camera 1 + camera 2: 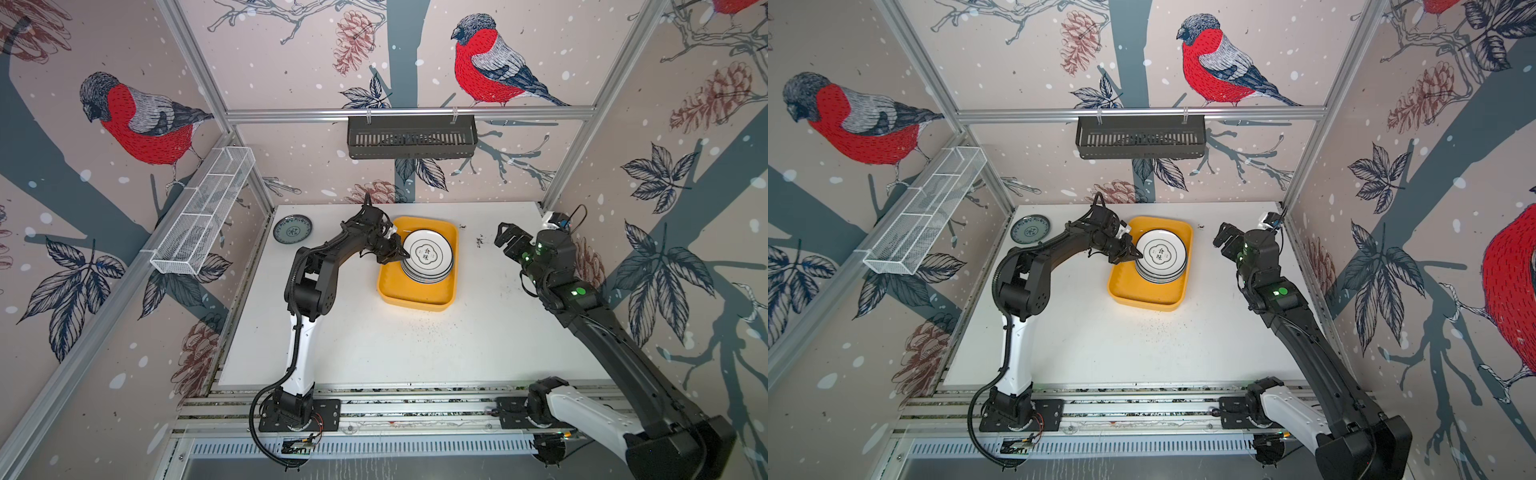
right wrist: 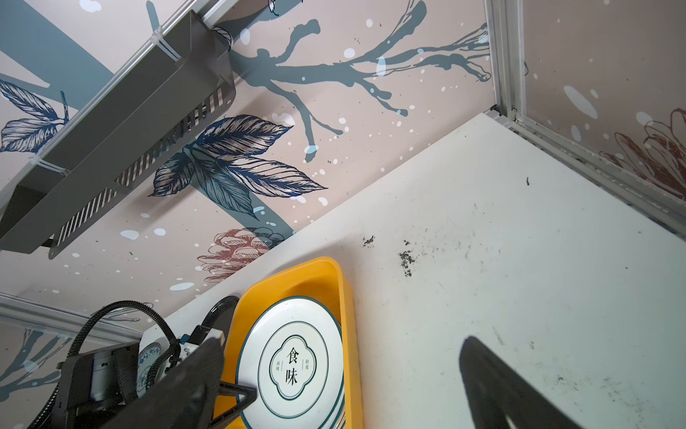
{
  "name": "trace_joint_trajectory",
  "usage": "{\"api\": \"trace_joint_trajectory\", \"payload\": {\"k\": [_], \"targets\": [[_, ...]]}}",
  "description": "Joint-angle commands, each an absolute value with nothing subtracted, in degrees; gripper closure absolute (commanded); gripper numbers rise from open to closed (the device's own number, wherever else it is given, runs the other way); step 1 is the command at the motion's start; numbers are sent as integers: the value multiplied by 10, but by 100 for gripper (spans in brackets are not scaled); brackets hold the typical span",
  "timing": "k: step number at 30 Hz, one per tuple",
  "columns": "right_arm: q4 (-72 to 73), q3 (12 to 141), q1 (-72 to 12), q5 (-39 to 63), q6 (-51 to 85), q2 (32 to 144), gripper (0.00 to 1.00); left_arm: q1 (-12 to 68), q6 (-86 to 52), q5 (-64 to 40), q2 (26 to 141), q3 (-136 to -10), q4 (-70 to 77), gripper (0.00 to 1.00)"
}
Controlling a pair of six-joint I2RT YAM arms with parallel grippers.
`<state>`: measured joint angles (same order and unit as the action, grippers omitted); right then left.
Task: Place the plates into the plastic bin on the countertop
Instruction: Place the plate in the plastic bin.
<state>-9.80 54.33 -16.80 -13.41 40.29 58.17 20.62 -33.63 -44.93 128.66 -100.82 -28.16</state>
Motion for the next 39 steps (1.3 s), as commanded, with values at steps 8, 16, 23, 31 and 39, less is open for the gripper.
{"api": "trace_joint_trajectory", "payload": {"k": [8,16,23,31,39], "targets": [[-66,550,-153,-103,391,598,0,211,-285,-427,1285,-1051,-361,75],[-65,551,-147,-100,389,599,0,222,-249,-402,1289,-1100,-414,48],[-65,551,-142,-96,389,599,0,234,-202,-363,1310,-1158,-488,39],[-63,551,-140,-90,387,601,0,246,-167,-330,1328,-1194,-541,36],[-67,551,-139,-87,387,598,0,260,-155,-293,1340,-1229,-566,35]]}}
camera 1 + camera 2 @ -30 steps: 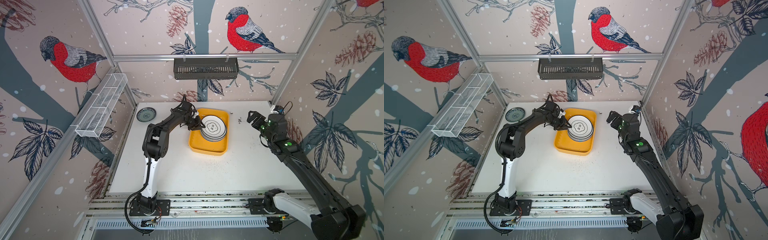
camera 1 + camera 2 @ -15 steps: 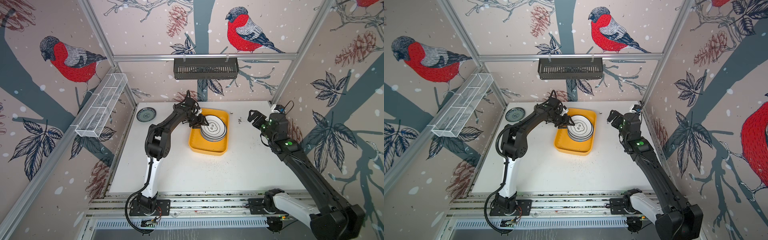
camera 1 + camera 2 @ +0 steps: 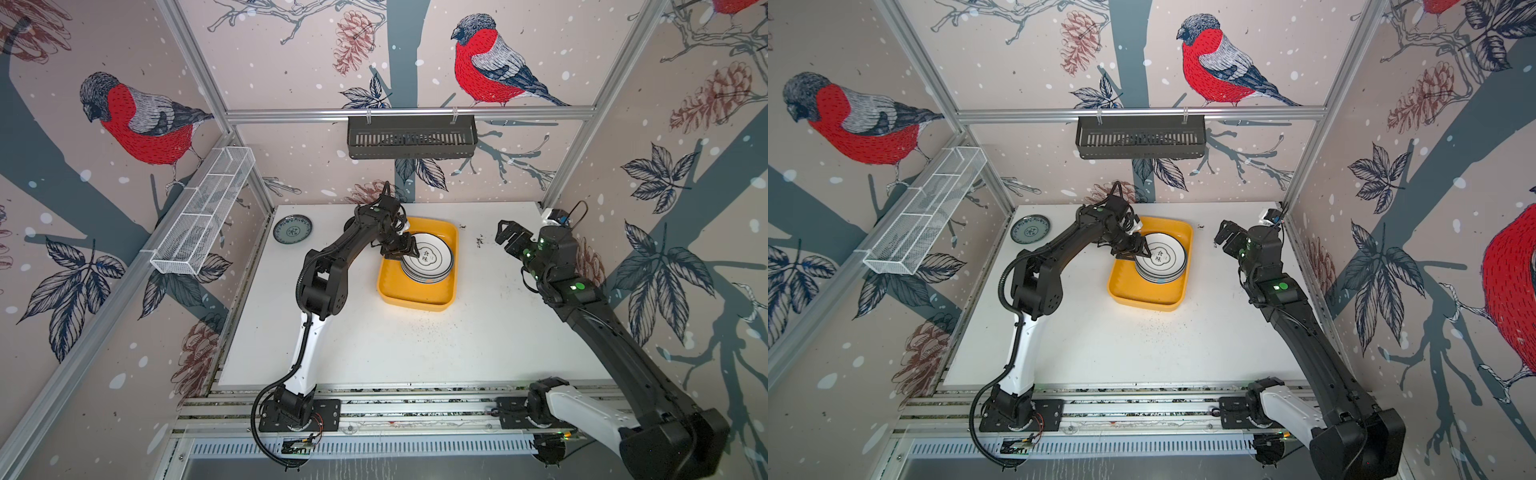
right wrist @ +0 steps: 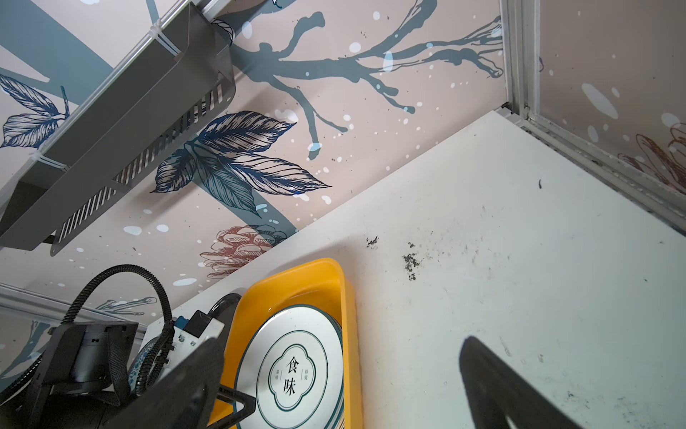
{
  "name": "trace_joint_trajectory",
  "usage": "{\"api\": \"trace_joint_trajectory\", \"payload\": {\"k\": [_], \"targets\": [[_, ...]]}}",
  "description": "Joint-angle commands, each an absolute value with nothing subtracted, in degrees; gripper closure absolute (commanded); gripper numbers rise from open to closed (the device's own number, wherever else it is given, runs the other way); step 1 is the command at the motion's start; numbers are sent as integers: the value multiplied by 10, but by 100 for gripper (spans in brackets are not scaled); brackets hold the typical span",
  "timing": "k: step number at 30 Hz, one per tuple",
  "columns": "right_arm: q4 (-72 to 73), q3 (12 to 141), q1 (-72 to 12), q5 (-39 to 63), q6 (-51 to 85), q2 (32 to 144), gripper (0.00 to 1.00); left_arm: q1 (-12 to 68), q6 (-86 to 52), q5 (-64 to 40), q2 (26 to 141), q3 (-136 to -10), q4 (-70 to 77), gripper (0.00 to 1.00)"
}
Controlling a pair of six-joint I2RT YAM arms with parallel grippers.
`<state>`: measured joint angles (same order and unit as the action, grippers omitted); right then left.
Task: Place the plates into the plastic bin on the countertop
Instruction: Place the plate in the plastic bin.
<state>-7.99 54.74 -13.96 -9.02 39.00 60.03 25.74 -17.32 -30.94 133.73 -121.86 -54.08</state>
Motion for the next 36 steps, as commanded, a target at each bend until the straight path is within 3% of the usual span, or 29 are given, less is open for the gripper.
{"api": "trace_joint_trajectory", "payload": {"k": [1,36], "targets": [[-68,551,-139,-88,387,598,0,261,-153,-288,1341,-1232,-568,35],[-60,578,-141,-71,394,640,0,292,-120,-212,1332,-1268,-612,29]]}}
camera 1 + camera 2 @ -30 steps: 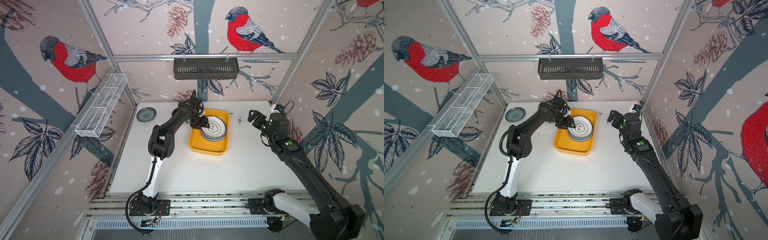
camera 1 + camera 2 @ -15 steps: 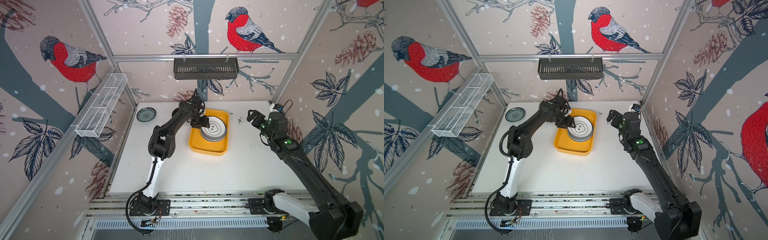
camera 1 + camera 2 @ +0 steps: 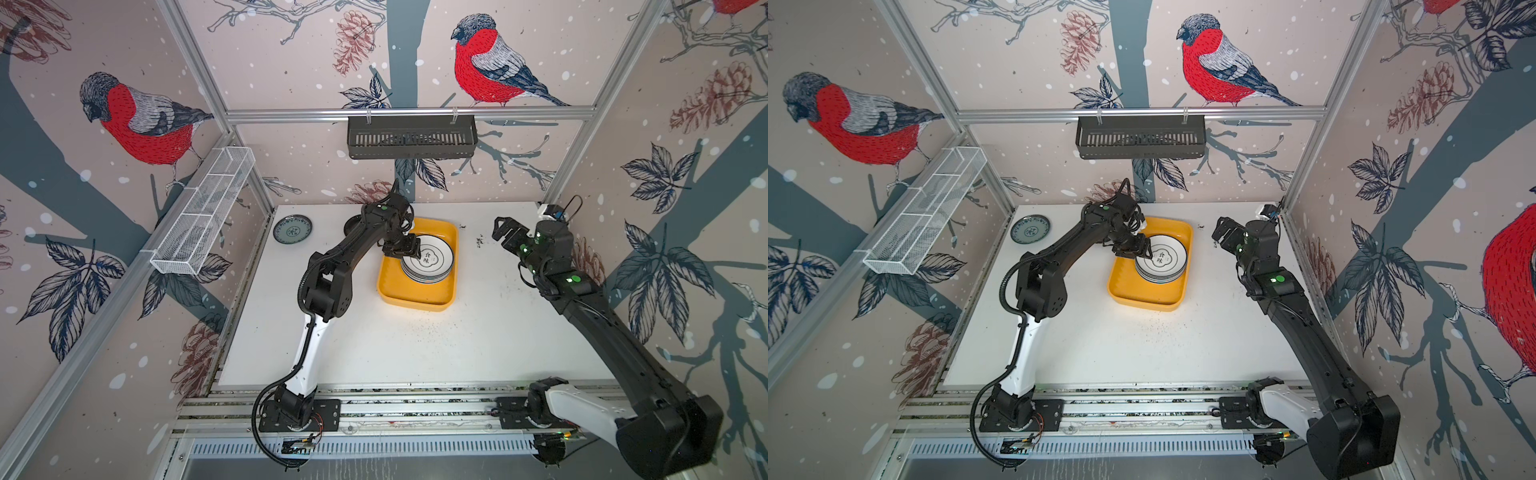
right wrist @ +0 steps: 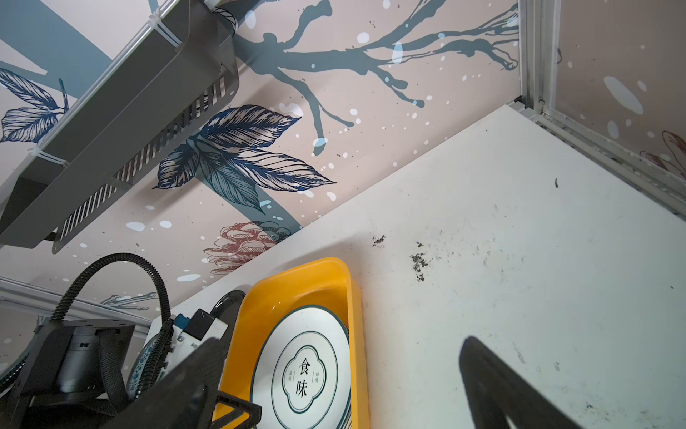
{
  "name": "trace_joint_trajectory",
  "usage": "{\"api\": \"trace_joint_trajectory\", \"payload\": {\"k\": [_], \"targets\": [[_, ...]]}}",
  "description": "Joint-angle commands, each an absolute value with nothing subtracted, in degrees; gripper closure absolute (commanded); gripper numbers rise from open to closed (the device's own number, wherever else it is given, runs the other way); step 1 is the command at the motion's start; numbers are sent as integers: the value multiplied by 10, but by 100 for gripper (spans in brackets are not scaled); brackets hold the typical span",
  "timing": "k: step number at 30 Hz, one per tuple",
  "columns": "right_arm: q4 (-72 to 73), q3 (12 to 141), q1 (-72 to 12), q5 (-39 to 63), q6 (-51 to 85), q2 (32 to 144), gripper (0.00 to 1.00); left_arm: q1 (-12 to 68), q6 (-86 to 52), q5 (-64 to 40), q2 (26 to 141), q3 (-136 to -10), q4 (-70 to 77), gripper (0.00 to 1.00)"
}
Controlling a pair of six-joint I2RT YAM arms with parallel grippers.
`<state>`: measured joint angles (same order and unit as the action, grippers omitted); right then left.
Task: Place the plates into the plastic bin on the countertop
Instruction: Place the plate in the plastic bin.
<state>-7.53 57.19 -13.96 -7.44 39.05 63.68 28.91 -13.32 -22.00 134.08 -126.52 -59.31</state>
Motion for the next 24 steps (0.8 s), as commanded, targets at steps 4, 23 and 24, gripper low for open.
{"api": "trace_joint_trajectory", "payload": {"k": [4,23,24], "targets": [[-57,581,-144,-69,396,646,1,293,-123,-200,1323,-1267,-604,29],[-1,606,-169,-57,396,683,1,186,-293,-273,1075,-975,-234,20],[4,610,-170,-55,394,691,0,173,-310,-278,1058,-947,-206,19]]}}
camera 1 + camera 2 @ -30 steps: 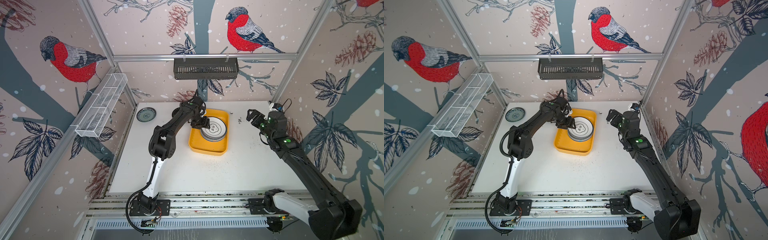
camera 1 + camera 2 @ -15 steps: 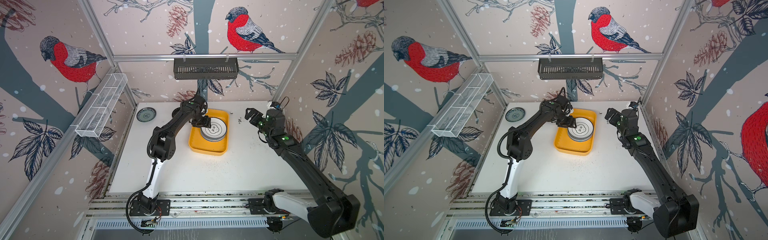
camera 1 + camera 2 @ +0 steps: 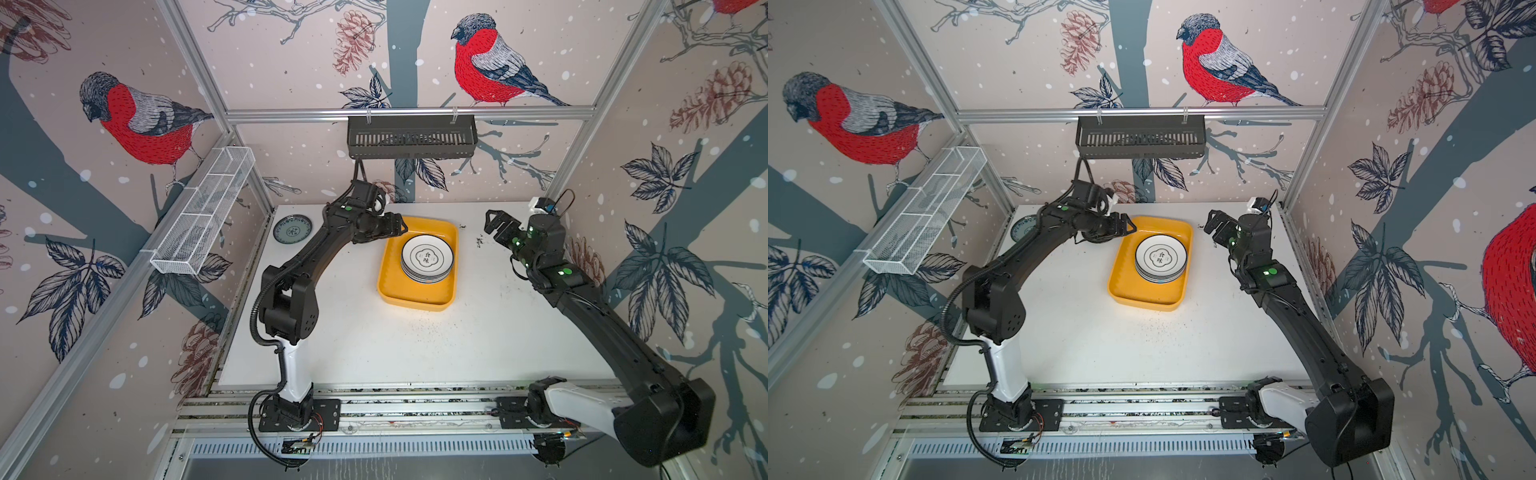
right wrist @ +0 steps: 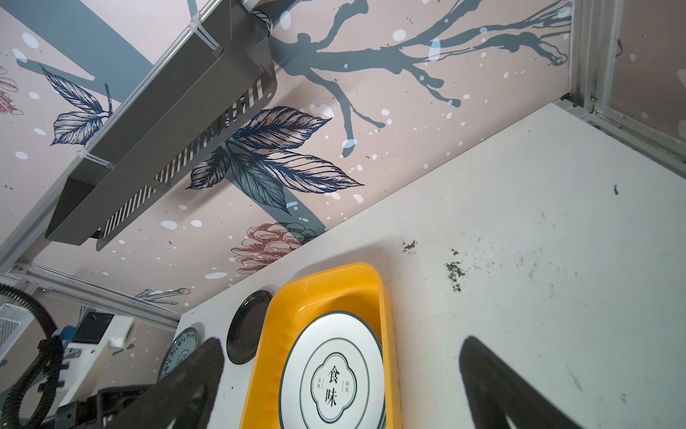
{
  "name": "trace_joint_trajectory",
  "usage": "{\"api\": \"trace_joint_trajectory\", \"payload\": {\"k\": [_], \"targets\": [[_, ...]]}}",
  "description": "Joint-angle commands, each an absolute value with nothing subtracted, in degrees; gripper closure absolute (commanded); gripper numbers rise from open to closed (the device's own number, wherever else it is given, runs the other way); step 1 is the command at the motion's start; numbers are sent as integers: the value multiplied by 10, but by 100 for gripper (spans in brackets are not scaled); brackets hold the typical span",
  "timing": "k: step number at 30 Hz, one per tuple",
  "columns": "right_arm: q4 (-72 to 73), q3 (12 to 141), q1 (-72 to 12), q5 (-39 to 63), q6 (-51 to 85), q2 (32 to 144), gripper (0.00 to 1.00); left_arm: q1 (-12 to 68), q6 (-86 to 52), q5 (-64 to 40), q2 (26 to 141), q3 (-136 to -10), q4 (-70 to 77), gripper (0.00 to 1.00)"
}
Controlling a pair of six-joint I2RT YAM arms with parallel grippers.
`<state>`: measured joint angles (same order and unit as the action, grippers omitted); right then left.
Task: Place the plates into the plastic bin on the countertop
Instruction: Place the plate in the plastic bin, then pick up the plate from the top-center of the table.
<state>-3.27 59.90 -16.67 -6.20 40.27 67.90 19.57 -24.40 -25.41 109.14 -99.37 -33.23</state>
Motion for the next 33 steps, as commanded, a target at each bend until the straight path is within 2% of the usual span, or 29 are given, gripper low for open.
{"api": "trace_joint_trajectory", "payload": {"k": [1,6,16,25,33], "targets": [[11,617,-172,-52,392,700,0,158,-326,-281,1041,-918,-179,17],[44,663,-182,-30,377,769,0,98,-362,-279,1001,-832,-122,4],[99,773,-256,59,354,934,0,1,-432,-309,1004,-708,18,4],[119,877,-280,160,328,1041,0,-35,-470,-340,1119,-732,111,4],[113,939,-283,179,324,1089,0,-35,-438,-357,1240,-850,45,16]]}}
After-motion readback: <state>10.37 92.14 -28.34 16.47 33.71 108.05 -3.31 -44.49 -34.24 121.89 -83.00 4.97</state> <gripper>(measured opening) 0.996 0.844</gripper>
